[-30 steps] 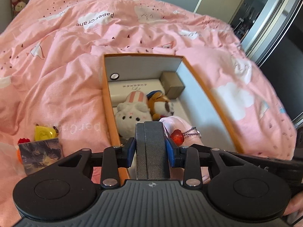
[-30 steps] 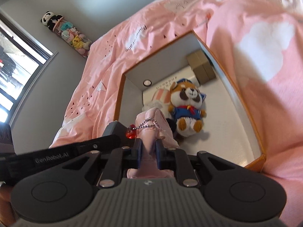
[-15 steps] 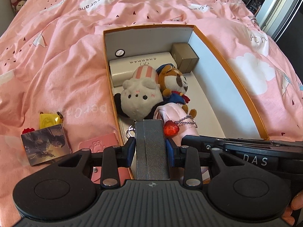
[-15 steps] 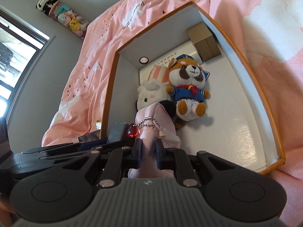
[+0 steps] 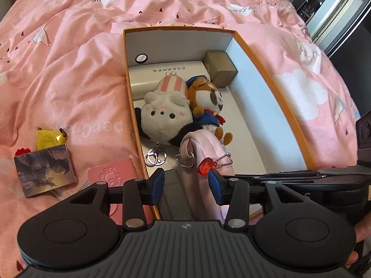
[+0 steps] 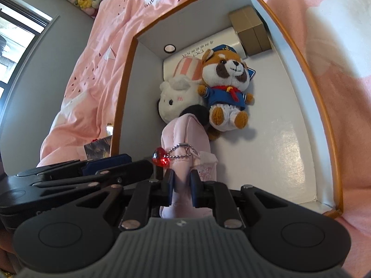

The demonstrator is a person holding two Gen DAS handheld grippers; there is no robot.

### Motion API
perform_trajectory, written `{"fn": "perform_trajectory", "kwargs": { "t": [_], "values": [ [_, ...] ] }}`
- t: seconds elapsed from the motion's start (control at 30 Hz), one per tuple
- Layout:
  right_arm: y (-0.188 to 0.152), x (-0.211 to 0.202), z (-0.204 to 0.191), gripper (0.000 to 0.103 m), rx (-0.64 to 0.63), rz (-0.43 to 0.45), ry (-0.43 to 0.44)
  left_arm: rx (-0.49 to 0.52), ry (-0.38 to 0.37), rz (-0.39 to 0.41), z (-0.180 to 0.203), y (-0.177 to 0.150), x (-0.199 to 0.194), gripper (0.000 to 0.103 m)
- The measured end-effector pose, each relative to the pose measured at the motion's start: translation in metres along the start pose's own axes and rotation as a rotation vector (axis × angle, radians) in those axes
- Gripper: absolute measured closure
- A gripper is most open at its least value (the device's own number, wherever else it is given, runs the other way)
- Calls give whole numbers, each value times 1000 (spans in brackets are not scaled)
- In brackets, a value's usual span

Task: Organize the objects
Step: 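Open both tools and withdraw them from the box, then grasp the pink snap wallet with the right tool and lift it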

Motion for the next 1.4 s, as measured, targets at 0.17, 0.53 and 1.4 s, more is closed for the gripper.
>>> {"fn": "perform_trajectory", "kwargs": {
  "t": [0.17,0.53,1.4],
  "values": [
    [4,-5,-6,89,-11,-43,-21,-41,-28,139,-18,2,-29,46],
    [3,17,-33,93,-146,-144,-54,-182,2,186,-65,-10,-43,44],
    [-28,-11,-126,78,-513,194,-103,-193,37,175,-105,-37,-72,44]
  ]
}}
Point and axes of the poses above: each gripper's, at about its wrist camera, not at the fingertips, and x roughly the way its jaws point, z to its right, y to its top, the point moved 3 cm from there along x, roughly the way its jaws point, and after that the axes turned 10 degrees about x, right-handed, at the moved point
